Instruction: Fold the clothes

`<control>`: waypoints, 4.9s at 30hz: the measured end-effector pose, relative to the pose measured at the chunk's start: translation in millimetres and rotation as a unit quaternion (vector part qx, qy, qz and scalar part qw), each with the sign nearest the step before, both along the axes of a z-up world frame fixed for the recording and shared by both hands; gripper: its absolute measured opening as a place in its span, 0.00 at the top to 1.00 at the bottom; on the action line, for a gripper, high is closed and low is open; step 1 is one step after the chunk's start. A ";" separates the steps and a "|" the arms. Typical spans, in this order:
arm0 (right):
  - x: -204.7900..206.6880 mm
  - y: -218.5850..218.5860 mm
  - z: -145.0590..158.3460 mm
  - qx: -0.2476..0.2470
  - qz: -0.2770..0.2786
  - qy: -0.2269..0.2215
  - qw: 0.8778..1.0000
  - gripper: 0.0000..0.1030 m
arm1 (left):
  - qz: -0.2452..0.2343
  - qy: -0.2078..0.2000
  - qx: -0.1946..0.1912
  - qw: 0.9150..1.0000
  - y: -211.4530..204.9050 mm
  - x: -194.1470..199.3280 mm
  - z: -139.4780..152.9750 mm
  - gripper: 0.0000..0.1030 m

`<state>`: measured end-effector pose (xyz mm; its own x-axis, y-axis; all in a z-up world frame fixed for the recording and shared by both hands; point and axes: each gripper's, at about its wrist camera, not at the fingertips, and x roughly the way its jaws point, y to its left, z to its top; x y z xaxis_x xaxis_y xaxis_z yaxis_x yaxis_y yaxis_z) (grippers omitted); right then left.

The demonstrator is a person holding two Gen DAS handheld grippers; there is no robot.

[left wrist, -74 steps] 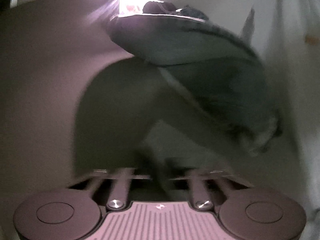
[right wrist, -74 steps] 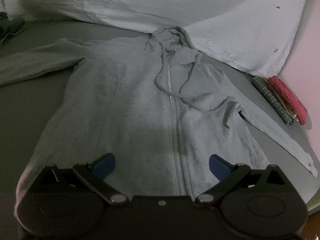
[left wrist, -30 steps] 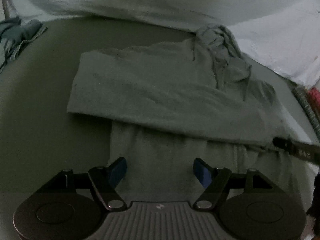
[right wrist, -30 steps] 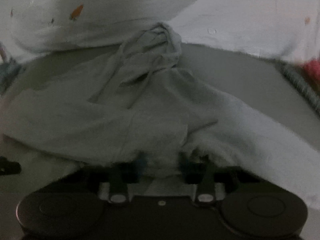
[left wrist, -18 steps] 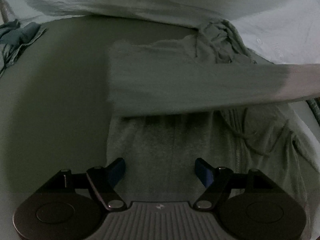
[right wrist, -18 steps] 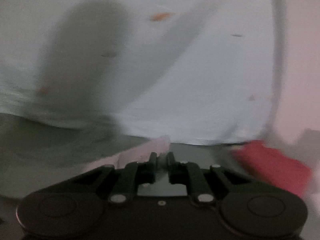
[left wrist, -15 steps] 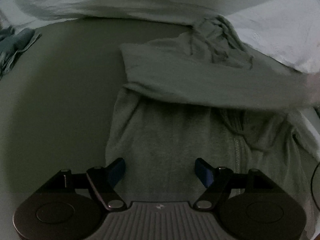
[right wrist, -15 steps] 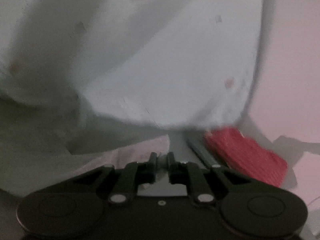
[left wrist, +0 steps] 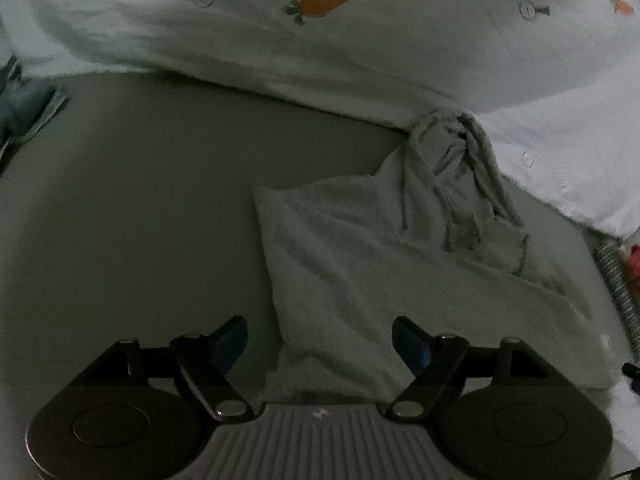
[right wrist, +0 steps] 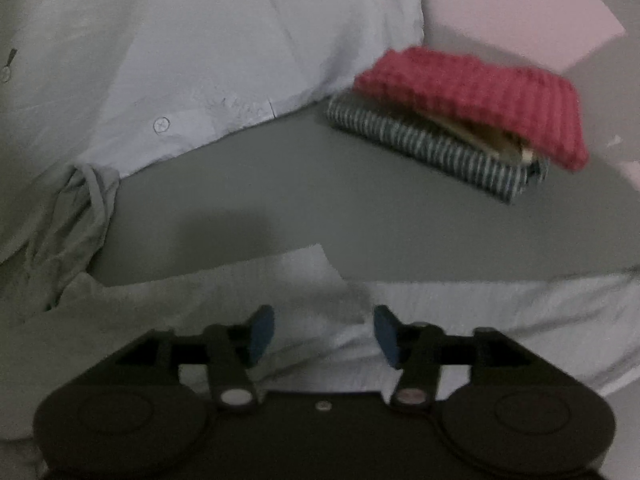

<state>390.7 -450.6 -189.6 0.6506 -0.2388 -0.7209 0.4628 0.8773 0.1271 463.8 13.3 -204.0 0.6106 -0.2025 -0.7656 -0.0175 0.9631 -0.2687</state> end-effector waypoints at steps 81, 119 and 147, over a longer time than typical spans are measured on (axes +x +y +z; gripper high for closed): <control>19.0 128.1 -6.8 -0.021 0.237 -0.033 0.971 0.20 | -0.140 -0.013 0.090 0.986 -98.1 7.9 -20.7 0.00; -154.0 -180.7 -43.6 -0.134 -0.217 -0.009 0.967 0.81 | -0.178 0.020 0.139 0.974 -186.3 -93.6 -45.4 0.00; 31.3 412.3 182.1 0.009 0.431 -0.265 0.863 0.67 | 0.168 -0.080 -0.138 0.973 144.9 -106.3 17.8 0.00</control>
<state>421.9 -38.3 -7.5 0.8204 0.5064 -0.2654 -0.4873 0.8621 0.1386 357.5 158.2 -186.3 0.7844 -0.1559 -0.6004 -0.2558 0.8005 -0.5420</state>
